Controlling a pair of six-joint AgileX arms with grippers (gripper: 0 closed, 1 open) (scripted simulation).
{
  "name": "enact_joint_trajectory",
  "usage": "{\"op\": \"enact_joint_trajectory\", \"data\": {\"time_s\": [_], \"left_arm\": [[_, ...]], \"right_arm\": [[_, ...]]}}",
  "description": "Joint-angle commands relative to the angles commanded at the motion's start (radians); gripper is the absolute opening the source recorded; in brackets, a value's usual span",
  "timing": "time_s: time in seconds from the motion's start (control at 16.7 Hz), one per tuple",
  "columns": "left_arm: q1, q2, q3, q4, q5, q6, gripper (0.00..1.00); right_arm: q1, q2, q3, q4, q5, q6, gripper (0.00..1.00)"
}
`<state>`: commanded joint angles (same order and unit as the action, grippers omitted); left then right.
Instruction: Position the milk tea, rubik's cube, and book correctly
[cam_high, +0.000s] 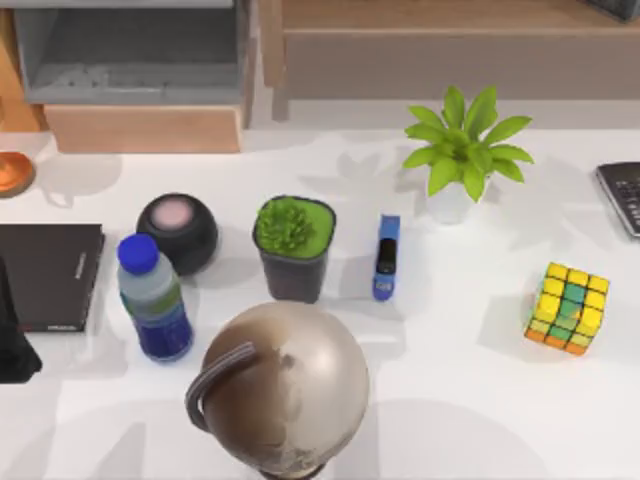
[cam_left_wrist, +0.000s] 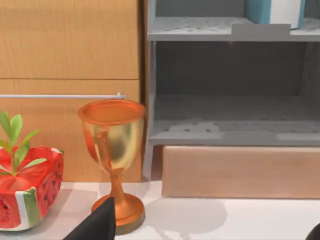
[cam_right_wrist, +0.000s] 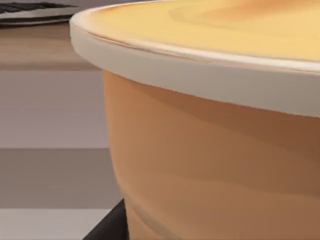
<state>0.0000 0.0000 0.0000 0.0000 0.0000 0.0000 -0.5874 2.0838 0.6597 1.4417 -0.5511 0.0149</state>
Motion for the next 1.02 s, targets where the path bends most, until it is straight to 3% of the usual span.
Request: {"op": "enact_joint_trajectory", "data": {"time_s": [0.54, 1.02], "left_arm": [[0.000, 0.000, 0.000, 0.000, 0.000, 0.000, 1.00], [0.000, 0.000, 0.000, 0.000, 0.000, 0.000, 1.00]], "right_arm": [[-0.002, 0.080, 0.000, 0.078, 0.000, -0.002, 0.00], [-0.002, 0.080, 0.000, 0.078, 0.000, -0.002, 0.60]]}}
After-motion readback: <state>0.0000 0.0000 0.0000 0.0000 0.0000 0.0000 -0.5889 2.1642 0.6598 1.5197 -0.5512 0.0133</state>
